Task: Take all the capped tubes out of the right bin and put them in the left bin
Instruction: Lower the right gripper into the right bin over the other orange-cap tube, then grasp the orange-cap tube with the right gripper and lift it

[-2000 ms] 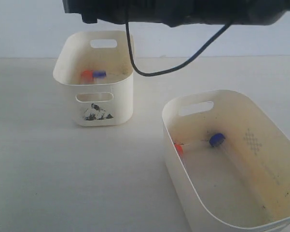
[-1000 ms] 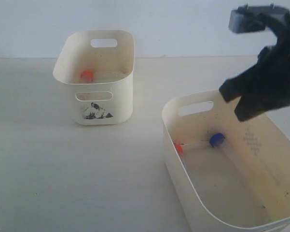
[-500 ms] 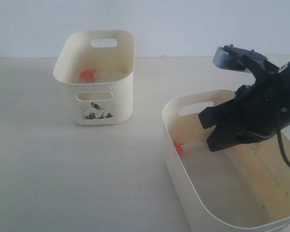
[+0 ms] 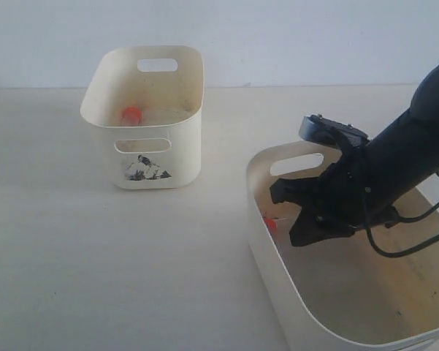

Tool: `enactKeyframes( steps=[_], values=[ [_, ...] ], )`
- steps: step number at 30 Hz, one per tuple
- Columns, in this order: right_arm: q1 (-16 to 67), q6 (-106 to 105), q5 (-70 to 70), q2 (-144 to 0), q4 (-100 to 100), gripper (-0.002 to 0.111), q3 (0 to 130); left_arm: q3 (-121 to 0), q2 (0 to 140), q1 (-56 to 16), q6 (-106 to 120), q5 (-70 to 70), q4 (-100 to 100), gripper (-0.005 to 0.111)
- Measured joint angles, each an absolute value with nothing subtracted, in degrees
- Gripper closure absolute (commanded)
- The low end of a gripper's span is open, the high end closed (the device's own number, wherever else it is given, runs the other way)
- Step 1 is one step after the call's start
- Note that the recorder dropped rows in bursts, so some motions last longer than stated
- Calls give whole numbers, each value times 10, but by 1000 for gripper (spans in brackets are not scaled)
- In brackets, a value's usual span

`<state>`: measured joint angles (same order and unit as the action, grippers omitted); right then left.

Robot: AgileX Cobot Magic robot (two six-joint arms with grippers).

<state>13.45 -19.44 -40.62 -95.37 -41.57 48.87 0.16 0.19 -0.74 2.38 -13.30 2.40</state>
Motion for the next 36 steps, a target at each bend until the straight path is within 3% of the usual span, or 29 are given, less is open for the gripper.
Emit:
enactKeyframes(
  steps=[3, 5, 6, 7, 8, 29, 36],
  values=[
    [135, -194, -384, -964, -428, 88, 489, 2, 2, -7, 24, -133, 24, 102],
    [135, -194, -380, -966, -430, 65, 489, 2, 2, -7, 24, -133, 24, 102],
    [135, -194, -379, -966, -430, 42, 489, 2, 2, -7, 24, -133, 24, 102],
    [135, -194, -375, -966, -430, 33, 489, 2, 2, -7, 24, -133, 24, 102],
    [135, -194, -372, -966, -431, 30, 489, 2, 2, -7, 24, -133, 24, 102],
    [135, -222, -322, -966, -441, 30, 489, 2, 2, -7, 24, -133, 24, 102],
    [181, -225, -275, -1005, -443, 30, 489, 2, 2, -7, 24, -133, 24, 102]
  ],
)
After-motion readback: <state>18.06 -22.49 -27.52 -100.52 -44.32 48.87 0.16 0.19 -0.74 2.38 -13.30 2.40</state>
